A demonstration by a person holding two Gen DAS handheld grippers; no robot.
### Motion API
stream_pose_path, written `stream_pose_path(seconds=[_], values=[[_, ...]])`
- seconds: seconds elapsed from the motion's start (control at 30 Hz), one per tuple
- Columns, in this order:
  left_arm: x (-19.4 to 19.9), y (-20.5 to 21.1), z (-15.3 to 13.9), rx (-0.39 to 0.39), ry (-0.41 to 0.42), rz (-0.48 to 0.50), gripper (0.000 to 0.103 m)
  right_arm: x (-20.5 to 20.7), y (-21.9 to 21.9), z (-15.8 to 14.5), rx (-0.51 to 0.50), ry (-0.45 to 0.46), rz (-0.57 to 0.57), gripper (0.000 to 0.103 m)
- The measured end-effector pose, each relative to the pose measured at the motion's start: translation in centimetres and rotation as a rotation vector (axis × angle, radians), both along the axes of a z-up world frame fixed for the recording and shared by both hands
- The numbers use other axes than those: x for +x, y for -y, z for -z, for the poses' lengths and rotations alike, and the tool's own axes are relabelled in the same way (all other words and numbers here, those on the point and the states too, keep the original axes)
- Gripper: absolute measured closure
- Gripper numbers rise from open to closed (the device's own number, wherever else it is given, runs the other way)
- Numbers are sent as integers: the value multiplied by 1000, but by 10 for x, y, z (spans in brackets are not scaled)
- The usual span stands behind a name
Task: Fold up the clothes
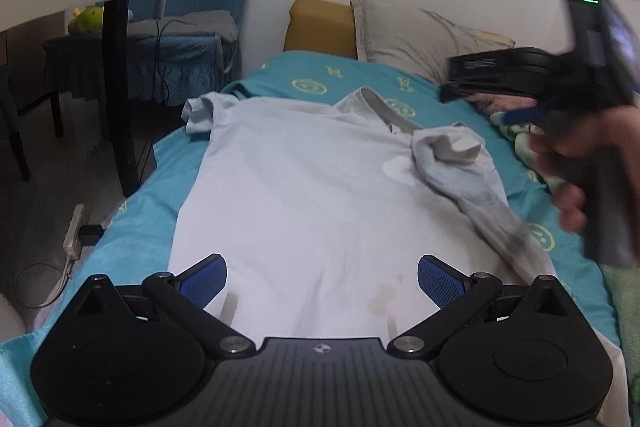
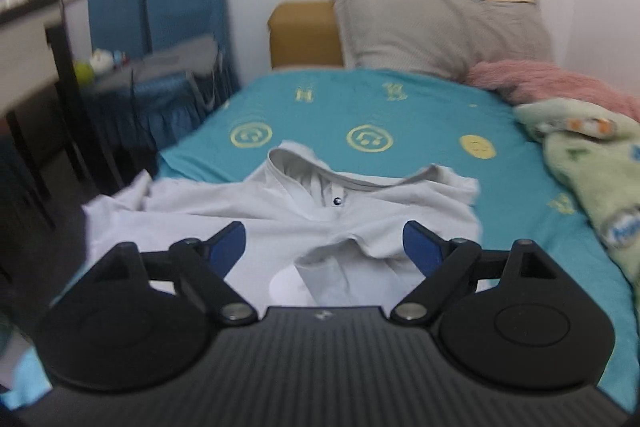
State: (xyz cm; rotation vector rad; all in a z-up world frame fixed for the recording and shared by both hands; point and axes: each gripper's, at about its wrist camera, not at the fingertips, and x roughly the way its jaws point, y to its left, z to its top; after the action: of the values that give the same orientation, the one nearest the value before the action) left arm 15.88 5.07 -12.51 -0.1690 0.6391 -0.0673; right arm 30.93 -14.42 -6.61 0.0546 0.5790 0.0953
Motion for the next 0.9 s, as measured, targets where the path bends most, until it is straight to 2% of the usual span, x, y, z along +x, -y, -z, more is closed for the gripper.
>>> stream_pose_path(seconds=[0.2, 0.3, 0.37, 0.53, 0.67, 0.8, 0.9], values=[[-22, 12, -9, 33, 21, 38, 0, -136, 31, -37, 114, 27, 63, 16], [-33, 16, -15, 60, 32, 53, 0, -207, 46, -48, 151, 34, 101, 16], [-39, 18, -18, 77, 35, 63, 0, -249, 62, -51, 213, 55, 134, 16], [-51, 38, -13, 7, -43, 170, 0, -332, 117, -42, 385, 174, 294, 16], [-60, 55, -9, -52, -107, 257, 7, -360, 154, -34, 424, 202, 399, 15], [-69, 72, -4, -111, -171, 343, 11, -355, 172, -28, 446, 204, 434, 15], [-76, 84, -1, -155, -220, 408, 19, -348, 177, -22, 455, 193, 431, 15]])
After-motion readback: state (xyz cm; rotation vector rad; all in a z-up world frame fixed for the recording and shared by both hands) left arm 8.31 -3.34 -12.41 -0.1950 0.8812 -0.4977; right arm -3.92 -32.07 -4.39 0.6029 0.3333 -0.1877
